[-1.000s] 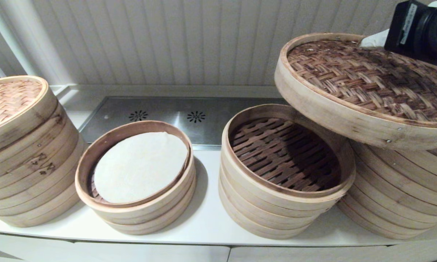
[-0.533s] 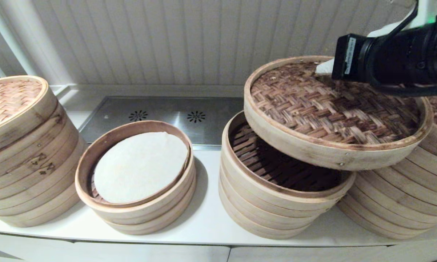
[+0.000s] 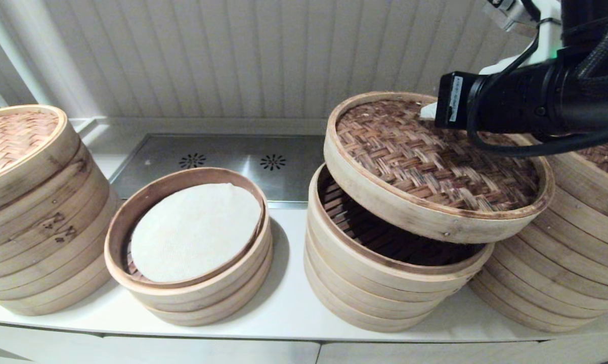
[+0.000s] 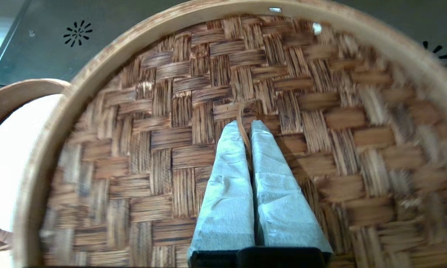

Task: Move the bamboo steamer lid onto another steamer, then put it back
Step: Put the steamer

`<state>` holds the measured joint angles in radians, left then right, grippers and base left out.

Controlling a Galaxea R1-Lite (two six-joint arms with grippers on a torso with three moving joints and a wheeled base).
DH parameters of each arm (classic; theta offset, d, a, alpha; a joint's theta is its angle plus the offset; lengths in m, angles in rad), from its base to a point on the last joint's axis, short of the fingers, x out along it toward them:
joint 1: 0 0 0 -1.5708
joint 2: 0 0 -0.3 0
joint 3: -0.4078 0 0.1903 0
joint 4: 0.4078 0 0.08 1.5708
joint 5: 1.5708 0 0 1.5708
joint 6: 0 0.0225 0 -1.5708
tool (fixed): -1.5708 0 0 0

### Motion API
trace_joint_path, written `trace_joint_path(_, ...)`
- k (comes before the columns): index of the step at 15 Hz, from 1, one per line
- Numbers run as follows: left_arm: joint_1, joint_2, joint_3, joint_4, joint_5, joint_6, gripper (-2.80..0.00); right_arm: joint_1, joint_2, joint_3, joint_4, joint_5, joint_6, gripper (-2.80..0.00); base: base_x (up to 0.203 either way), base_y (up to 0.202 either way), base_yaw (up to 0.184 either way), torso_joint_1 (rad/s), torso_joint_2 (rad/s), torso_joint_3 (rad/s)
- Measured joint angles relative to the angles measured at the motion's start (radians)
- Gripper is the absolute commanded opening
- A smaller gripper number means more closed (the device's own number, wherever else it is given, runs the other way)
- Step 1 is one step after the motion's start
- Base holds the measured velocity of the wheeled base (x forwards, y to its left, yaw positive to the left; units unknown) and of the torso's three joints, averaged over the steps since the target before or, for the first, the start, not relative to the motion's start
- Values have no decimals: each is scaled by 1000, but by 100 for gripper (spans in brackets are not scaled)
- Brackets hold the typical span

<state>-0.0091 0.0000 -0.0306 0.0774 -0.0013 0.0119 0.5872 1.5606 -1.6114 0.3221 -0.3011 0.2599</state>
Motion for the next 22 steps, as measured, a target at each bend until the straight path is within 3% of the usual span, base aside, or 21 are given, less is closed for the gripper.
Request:
trace_joint_path(14,0,0,0,1,0,3,-280,28,145,26,-56,3,7,-280,0,0,0,0,0,0)
trace_joint_path(22,0,0,-4,18,-4,18,-280,29,67,73,-50,-1,3,-280,0,0,0,0,0,0)
